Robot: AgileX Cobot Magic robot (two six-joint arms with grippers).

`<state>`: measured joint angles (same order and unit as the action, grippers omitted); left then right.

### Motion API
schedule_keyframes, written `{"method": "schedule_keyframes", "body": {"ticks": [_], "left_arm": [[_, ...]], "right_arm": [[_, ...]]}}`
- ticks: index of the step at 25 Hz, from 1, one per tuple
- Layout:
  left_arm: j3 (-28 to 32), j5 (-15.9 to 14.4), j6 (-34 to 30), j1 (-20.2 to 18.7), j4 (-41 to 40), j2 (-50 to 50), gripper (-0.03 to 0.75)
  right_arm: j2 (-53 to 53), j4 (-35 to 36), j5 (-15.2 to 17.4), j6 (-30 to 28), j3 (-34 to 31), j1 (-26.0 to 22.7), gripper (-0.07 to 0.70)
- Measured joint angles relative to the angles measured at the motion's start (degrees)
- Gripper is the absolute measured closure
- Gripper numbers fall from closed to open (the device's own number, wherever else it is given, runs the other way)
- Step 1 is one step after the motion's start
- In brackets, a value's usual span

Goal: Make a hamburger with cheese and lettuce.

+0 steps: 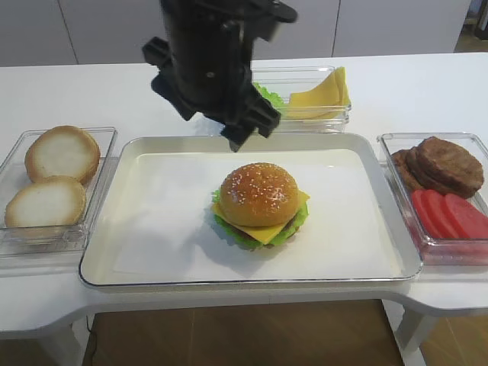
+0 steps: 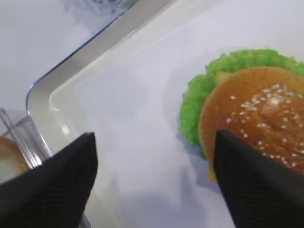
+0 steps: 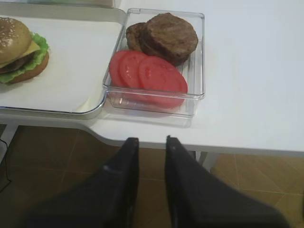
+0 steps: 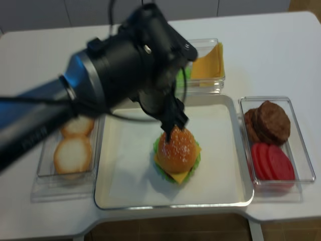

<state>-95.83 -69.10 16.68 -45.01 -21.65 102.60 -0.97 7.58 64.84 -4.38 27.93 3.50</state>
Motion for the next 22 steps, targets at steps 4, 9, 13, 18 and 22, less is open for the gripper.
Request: {"method": "schedule_keyframes", "body": {"ticks": [4, 9, 13, 18, 22], "left_arm": [[0.00, -0.52, -1.45, 7.33, 7.69, -2.26, 0.152], [0.00, -1.73, -1.63, 12.91, 9.28, -5.59, 0.152], [0.00, -1.95, -2.50, 16.03, 9.90, -7.50, 0.153], [0.81, -2.23, -4.23, 19.98, 12.23, -9.99, 0.153], [2.56, -2.31, -4.60, 22.55, 13.38, -12.91, 0.153]], "right_arm": [[0.00, 0.00, 0.00, 0.00, 0.00, 0.00, 0.485], [0.00, 0.00, 0.00, 0.00, 0.00, 0.00, 0.484], [0.00, 0.00, 0.00, 0.00, 0.00, 0.00, 0.485], [0.00, 0.00, 0.00, 0.00, 0.00, 0.00, 0.484], [0.00, 0.00, 0.00, 0.00, 0.00, 0.00, 0.485]]}}
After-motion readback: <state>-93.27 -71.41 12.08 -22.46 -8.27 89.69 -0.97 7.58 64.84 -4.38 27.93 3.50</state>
